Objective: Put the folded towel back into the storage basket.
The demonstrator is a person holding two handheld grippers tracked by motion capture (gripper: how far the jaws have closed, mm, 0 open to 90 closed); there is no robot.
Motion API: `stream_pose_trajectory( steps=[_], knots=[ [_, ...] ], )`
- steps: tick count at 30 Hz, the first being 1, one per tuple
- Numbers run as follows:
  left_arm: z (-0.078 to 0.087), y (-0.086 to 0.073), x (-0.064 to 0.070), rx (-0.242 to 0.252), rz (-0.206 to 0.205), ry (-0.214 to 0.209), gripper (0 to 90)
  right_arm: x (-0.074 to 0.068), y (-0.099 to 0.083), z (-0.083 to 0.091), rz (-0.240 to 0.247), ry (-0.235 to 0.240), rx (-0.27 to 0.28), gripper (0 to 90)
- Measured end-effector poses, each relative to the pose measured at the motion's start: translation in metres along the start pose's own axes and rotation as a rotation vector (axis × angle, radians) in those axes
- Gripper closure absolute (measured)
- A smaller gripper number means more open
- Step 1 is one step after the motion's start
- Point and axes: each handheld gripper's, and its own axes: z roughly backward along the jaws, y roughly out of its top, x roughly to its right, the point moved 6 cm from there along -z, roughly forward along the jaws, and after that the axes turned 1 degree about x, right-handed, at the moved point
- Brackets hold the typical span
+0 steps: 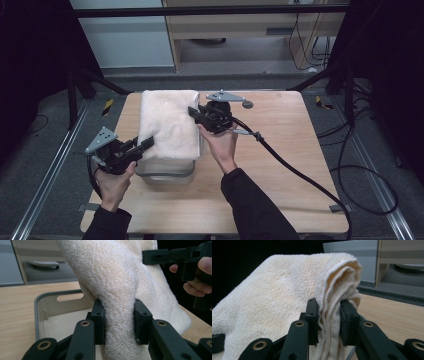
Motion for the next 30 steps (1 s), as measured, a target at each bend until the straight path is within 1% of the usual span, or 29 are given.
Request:
stream_pose_trajectory(
  steps=[5, 13, 19, 24, 30],
  knots=[
    [0.001, -0.006, -0.008, -0.013, 0.01, 0.008, 66.9, -0.004, -0.006, -0.01, -0.002, 0.005, -0.015, 71.9],
    [-0.001, -0.019, -0.019, -0.042, 0.019, 0.023, 66.9, -0.005, -0.019, -0.023, -0.013, 0.004, -0.038, 71.9],
    [-0.006, -0.028, -0.028, -0.067, 0.035, 0.035, 66.9, -0.003, -0.03, -0.036, -0.016, 0.0, -0.057, 71.8],
    [-0.013, -0.039, -0.037, -0.1, 0.042, 0.046, 66.9, -0.001, -0.041, -0.046, -0.012, -0.015, -0.082, 71.7],
    [-0.019, -0.046, -0.044, -0.126, 0.046, 0.058, 66.9, 0.003, -0.054, -0.058, -0.034, -0.018, -0.1, 71.7]
  ],
)
